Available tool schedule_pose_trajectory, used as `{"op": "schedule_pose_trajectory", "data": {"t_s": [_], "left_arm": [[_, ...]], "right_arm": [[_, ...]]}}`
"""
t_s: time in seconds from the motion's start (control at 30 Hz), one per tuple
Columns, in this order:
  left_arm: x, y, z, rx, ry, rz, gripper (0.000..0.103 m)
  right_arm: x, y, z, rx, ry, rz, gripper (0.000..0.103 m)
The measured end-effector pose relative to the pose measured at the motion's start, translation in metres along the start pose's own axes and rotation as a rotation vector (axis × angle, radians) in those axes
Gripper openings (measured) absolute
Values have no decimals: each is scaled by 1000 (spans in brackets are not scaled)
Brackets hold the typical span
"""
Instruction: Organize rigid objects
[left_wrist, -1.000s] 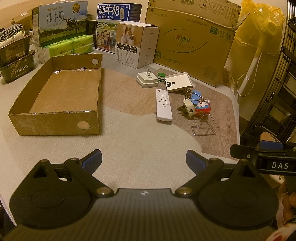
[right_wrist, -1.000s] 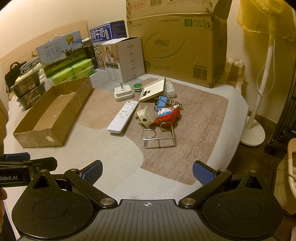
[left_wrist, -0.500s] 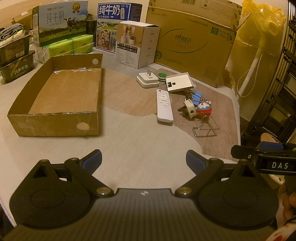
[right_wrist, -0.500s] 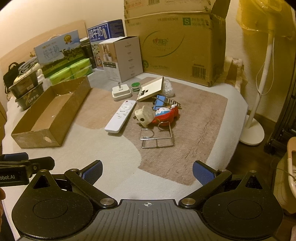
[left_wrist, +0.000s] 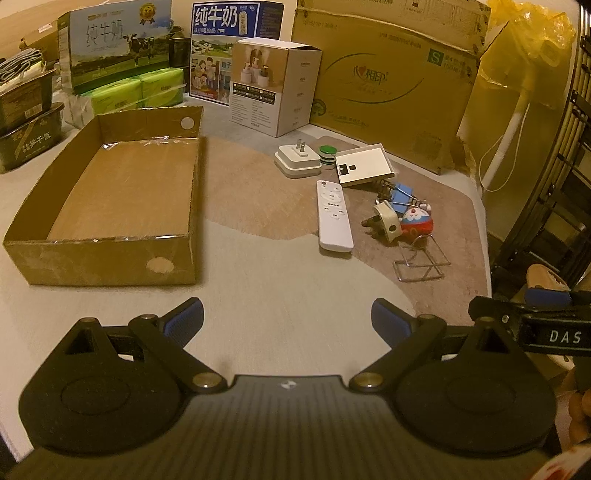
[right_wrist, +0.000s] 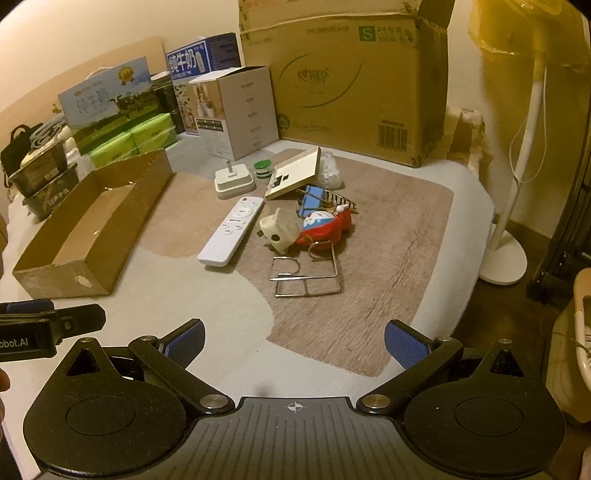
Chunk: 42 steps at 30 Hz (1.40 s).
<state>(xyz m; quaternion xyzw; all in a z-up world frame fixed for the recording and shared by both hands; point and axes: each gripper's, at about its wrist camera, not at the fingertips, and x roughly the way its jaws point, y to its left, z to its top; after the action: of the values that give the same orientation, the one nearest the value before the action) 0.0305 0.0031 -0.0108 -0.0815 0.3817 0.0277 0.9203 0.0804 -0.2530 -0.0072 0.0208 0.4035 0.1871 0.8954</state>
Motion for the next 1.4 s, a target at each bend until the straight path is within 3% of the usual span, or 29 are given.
{"op": "schedule_pose_trajectory", "data": {"t_s": [0.8,0.9,1.4], "left_arm": [[96,-8,41,35,-8,-62,96],[103,-8,44,32,-10,-70,96],[124,-8,49,26,1,-87,90]], "right_arm": [[89,-14,14,-25,-73,3,102],[99,-13,15,-38,-73,8,93],[125,-9,19,-72,-76,-31,75]]}}
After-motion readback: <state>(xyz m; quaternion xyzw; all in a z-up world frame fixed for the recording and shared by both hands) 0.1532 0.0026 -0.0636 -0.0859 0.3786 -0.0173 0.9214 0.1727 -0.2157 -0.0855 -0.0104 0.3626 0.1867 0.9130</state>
